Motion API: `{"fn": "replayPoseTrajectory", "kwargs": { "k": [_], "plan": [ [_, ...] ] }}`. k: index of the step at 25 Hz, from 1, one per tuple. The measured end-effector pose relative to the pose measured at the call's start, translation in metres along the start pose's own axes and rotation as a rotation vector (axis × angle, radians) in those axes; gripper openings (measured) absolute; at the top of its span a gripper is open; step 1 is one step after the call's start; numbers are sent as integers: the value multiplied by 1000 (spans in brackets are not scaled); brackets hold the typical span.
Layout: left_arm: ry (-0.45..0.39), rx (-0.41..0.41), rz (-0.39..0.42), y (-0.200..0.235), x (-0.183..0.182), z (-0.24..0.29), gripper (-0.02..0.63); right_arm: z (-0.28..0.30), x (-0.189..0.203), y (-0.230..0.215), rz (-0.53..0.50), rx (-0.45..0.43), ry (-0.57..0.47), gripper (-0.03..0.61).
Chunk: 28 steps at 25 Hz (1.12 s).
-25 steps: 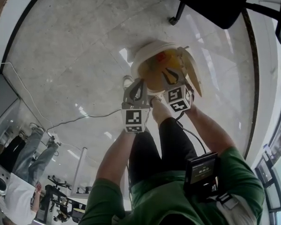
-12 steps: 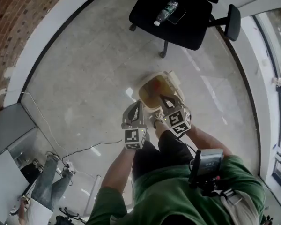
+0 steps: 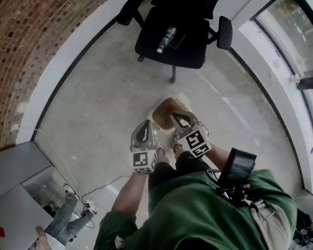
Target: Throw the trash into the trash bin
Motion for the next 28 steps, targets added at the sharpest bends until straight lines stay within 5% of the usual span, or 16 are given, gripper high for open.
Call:
{"fn": "replayPoseTrajectory", "kwargs": {
  "k": [14, 28],
  "plan": [
    [-191, 80, 24, -27, -96, -46, 8, -86, -100, 12, -34, 107, -248, 3],
    [-393, 144, 45, -45, -174, -85, 6, -154, -146, 32, -18, 178, -423, 3]
  ]
}}
Point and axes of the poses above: the fingertips, and each gripper's own axes: z forward along the fingers, y to its left, x out of its underside, the point moved 6 cm from there along -z, backward along the fingers, and after that the axes turned 9 degrees about -x, right-handed, at the moved point
